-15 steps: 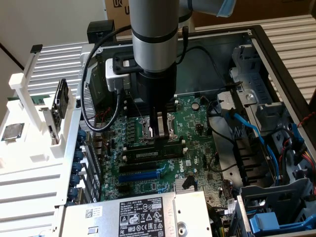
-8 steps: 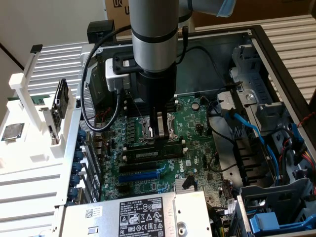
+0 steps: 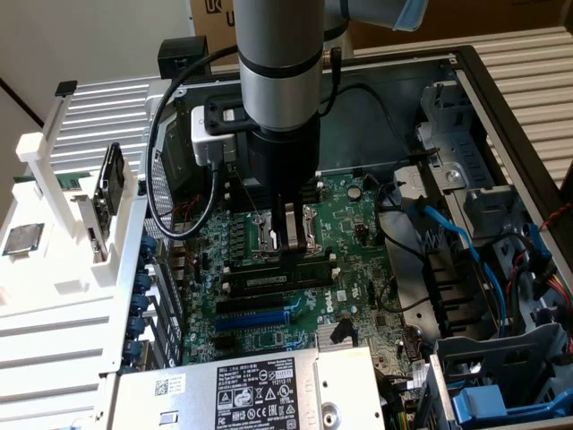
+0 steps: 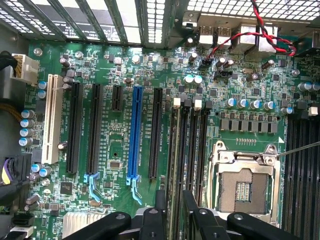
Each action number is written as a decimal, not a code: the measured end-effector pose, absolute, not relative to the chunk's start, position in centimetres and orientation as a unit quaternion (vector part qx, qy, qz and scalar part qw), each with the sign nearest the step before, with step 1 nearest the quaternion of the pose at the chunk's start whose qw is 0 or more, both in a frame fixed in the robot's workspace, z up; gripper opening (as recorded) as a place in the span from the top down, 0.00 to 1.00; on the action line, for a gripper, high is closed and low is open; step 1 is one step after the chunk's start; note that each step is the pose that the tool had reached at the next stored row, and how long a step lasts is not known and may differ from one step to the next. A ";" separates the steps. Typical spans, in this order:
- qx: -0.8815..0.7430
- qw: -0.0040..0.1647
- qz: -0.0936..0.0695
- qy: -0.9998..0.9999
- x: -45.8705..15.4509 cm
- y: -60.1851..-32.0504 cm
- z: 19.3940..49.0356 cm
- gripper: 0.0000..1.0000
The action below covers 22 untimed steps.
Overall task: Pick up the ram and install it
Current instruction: 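Press down the ram until it locks into place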
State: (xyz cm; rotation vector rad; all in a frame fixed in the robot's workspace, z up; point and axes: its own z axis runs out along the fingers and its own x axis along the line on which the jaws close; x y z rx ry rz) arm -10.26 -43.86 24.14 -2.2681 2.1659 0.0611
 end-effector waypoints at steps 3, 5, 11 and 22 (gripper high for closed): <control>-0.723 0.002 0.020 0.690 -10.3 -43.9 24.1 0.87; -0.723 0.002 0.019 0.690 -10.3 -43.9 24.1 0.89; -0.723 0.002 0.019 0.690 -10.3 -43.9 24.1 0.89; -0.723 0.002 0.019 0.690 -10.5 -43.7 24.0 0.89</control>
